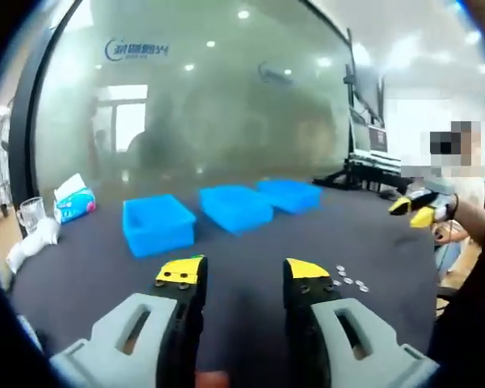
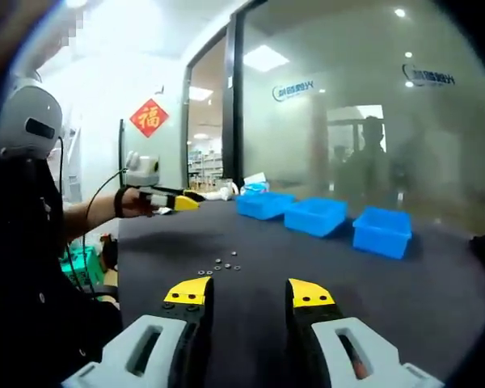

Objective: Sort the screws, nuts, and washers into the corresponding bins

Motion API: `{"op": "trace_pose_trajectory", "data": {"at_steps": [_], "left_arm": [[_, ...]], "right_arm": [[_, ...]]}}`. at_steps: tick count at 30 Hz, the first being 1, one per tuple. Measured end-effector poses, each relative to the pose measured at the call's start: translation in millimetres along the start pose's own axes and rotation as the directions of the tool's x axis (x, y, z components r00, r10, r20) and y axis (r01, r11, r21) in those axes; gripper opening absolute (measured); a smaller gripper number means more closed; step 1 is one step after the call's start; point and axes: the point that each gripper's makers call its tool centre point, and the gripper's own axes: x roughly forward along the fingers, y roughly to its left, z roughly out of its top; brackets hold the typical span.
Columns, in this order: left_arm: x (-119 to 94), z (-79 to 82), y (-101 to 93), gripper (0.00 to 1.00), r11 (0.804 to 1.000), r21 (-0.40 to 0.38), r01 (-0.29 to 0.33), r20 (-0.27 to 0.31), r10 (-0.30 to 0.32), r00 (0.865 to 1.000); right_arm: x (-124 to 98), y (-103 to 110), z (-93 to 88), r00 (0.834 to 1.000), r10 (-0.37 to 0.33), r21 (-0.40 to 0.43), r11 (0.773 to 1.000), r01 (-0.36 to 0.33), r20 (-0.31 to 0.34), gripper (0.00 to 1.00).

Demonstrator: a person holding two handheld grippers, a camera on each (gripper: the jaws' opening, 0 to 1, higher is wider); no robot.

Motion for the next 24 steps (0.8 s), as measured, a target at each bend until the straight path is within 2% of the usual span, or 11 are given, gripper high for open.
{"op": "trace_pose_trajectory", "data": {"at_steps": [8, 14, 19, 24], "left_arm": [[-22, -19.1, -15.5, 0.38, 1.0, -0.012, 0.015, -0.01, -0.015, 1.0], [-24, -20.4, -16.0, 0.38, 1.0, -0.012, 0.023, -0.015, -0.023, 1.0], [-19, -23.4, -24.6, 0.38, 0.995, 0.029, 0.096, -0.061, -0.094, 0.994], [-7, -25.5, -31.6, 0.4, 0.98, 0.069, 0.185, -0.12, -0.176, 0.977]], "right_arm": [[0, -2, 0.5, 1.0, 0.003, -0.005, 1.0, -0.003, 0.001, 0.32], [2, -4, -1.0, 1.0, 0.004, -0.008, 1.0, -0.004, -0.003, 0.32], [2, -3, -2.4, 1.0, 0.008, -0.009, 1.0, -0.009, -0.009, 0.32], [0, 0, -2.8, 1.0, 0.011, -0.008, 1.0, -0.011, -0.011, 0.32]]}}
